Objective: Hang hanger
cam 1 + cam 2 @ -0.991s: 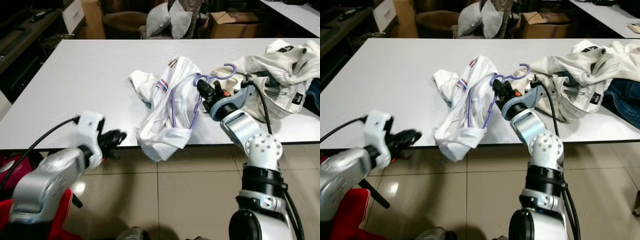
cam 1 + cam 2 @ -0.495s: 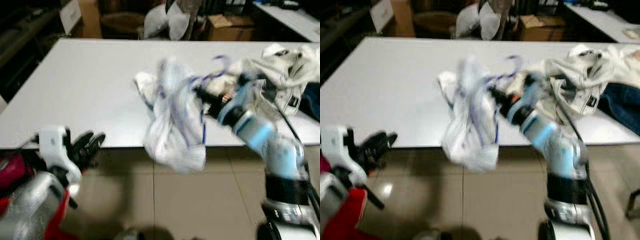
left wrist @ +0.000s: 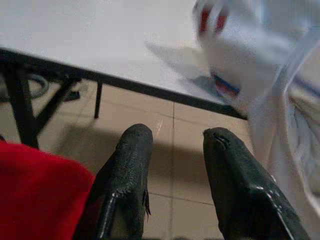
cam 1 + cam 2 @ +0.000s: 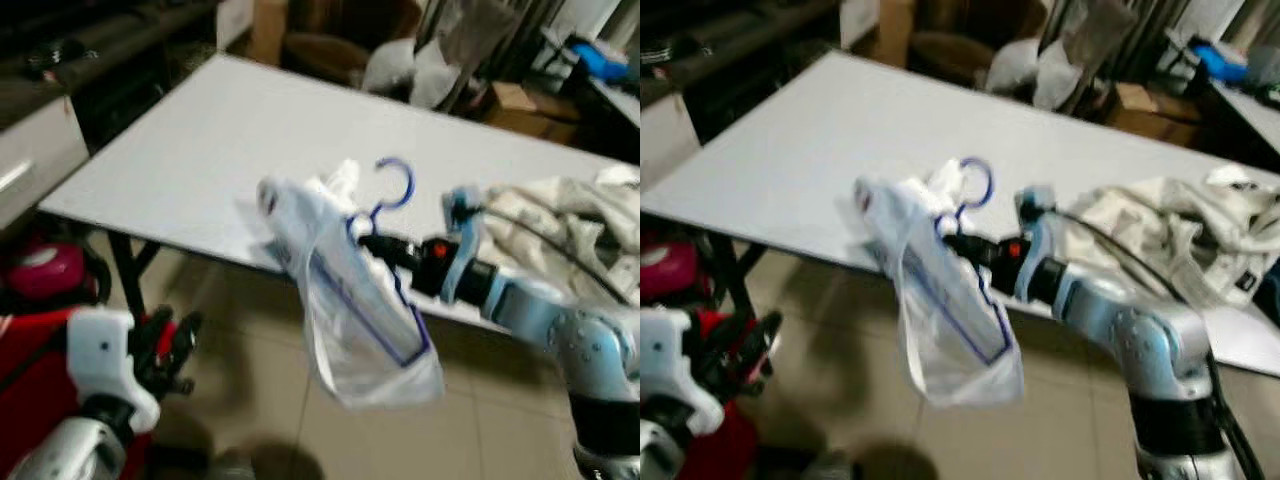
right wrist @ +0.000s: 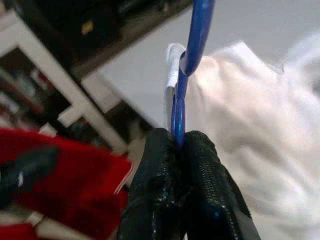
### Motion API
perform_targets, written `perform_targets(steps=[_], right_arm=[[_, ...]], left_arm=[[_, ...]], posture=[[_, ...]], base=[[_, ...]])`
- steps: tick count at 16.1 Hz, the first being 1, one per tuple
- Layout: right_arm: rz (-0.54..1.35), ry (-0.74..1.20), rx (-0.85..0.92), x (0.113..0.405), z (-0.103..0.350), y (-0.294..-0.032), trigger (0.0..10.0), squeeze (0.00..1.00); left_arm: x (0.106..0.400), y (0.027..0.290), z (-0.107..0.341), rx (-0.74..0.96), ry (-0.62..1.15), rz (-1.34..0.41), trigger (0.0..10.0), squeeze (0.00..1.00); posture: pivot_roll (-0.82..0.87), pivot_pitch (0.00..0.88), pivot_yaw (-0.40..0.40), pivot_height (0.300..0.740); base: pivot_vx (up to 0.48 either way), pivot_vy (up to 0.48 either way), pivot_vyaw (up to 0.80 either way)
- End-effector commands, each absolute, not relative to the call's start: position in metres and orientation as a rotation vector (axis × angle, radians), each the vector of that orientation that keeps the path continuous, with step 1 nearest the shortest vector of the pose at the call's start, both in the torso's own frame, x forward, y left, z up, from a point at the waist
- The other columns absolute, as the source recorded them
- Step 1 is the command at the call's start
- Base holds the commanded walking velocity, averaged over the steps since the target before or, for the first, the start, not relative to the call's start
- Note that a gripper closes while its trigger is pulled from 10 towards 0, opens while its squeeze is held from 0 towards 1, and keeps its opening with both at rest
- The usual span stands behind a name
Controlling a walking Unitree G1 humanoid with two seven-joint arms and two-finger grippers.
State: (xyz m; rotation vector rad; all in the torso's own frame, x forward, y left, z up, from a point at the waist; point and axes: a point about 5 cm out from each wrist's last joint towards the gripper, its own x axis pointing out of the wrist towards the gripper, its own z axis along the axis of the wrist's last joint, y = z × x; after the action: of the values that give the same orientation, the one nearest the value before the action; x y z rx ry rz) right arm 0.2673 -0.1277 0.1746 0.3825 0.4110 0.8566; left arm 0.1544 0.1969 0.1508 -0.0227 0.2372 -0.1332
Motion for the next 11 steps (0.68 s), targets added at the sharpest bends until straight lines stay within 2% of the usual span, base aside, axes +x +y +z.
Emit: perform_targets(steps=[1,4,6,11], right_arm=[[0.874,0.401,0.344,0.264,0.18,-0.132,10.0,0.0],[0.858,0.413,0.31,0.26,0.173,-0.133,10.0,0.0],[0.808,0.401,0.286,0.257,0.17,-0.136,10.0,0.0],[0.706,0.366,0.252,0.252,0.167,-0.144,10.0,0.0]], left_arm=[[0.149,0.195,0.152,0.0,0.246,-0.137,10.0,0.0],[0.147,0.194,0.152,0.023,0.252,-0.144,10.0,0.0],[0.159,0.188,0.151,0.014,0.238,-0.181,10.0,0.0],[0.174,0.181,0.148,0.035,0.239,-0.252,10.0,0.0]], posture=[[0.15,0.071,-0.167,0.74],[0.14,0.066,-0.145,0.74],[0.1,0.047,-0.094,0.74],[0.07,0.05,-0.04,0.74]], base=[[0.0,0.0,0.8],[0.0,0.0,0.8],[0.0,-0.313,0.8],[0.0,-0.372,0.8]])
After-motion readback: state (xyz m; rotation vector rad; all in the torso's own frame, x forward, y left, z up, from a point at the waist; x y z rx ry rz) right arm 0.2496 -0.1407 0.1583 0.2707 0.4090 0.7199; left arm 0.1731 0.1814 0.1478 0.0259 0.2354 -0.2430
